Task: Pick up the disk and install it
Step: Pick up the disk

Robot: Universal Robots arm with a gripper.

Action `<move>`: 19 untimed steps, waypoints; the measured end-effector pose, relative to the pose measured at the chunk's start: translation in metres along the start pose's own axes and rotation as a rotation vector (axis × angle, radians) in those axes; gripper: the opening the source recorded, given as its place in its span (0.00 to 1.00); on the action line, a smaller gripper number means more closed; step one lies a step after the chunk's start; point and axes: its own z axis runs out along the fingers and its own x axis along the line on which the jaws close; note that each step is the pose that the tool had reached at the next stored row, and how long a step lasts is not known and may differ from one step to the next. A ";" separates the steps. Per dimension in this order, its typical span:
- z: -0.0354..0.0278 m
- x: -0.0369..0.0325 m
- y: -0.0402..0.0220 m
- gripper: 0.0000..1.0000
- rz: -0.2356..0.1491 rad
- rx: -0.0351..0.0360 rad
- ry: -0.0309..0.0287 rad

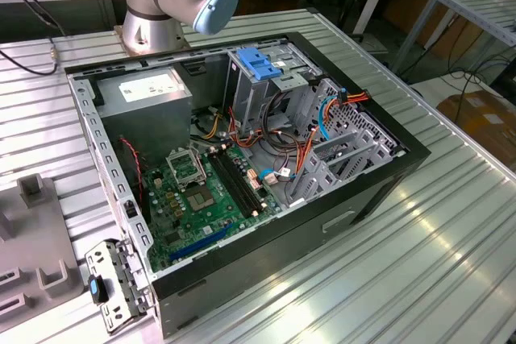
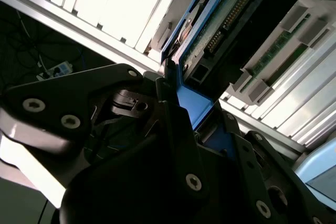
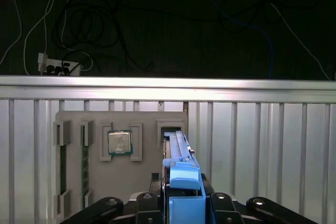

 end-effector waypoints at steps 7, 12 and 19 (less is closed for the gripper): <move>-0.0042 0.0000 -0.0001 0.37 0.000 0.0000 -0.0009; -0.0096 -0.0001 -0.0001 0.37 0.000 0.0000 -0.0018; -0.0153 -0.0001 -0.0002 0.37 0.000 -0.0003 -0.0081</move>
